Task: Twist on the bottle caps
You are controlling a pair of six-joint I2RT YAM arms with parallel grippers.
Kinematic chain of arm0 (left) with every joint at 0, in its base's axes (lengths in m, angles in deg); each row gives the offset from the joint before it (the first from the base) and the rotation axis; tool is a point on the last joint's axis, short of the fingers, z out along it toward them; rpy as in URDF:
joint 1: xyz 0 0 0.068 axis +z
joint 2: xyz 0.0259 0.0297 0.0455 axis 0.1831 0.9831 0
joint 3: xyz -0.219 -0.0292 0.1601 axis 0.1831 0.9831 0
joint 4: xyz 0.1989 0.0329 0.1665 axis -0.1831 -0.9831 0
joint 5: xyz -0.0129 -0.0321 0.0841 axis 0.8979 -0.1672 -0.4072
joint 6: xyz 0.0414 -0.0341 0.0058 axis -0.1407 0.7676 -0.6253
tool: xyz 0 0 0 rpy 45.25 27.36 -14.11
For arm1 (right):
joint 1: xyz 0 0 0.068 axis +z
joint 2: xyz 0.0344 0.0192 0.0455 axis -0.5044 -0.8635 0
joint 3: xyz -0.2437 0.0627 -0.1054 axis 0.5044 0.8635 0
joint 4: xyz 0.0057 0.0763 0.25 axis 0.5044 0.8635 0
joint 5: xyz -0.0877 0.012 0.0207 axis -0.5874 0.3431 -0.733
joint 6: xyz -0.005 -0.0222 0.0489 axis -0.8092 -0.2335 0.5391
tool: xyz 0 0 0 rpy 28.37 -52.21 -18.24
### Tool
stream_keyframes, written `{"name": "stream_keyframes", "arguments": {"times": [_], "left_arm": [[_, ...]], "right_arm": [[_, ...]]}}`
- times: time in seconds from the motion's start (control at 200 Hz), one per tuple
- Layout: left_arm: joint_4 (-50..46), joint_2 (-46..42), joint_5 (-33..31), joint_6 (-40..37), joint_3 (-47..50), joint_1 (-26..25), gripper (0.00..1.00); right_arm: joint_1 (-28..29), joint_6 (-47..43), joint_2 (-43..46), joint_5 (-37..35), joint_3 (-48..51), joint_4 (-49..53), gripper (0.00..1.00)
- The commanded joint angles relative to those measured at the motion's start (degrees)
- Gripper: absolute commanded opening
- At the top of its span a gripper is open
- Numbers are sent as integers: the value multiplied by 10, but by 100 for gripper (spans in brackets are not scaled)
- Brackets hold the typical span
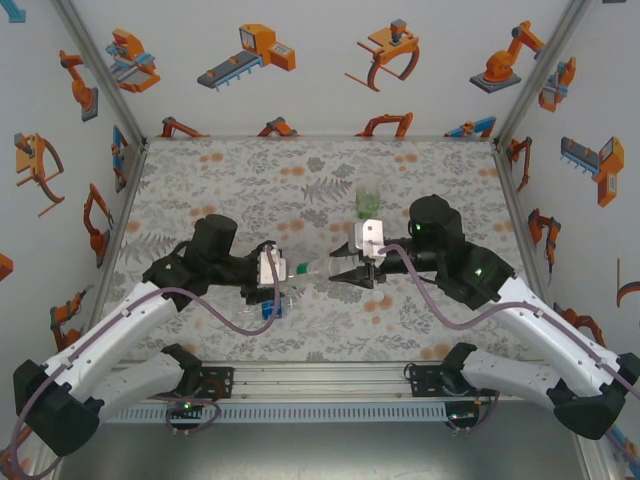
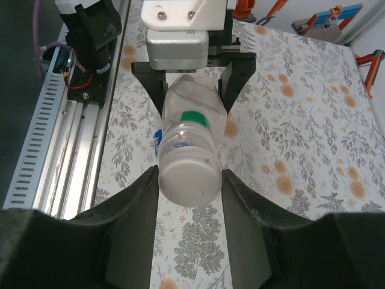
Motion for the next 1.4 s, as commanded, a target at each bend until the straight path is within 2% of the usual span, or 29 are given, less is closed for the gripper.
{"name": "stream_keyframes", "arguments": {"times": [0.0, 0.541, 1.397], "left_arm": [[-19, 2, 16, 3, -20, -1, 0], [-21, 4, 14, 7, -23, 0, 0], [-23, -3, 17, 7, -24, 0, 0]], "right_arm": [[11, -21, -4, 1, -27, -10, 8], [38, -81, -36, -37, -69, 95, 4], [58, -79, -54, -59, -61, 73, 1]]}}
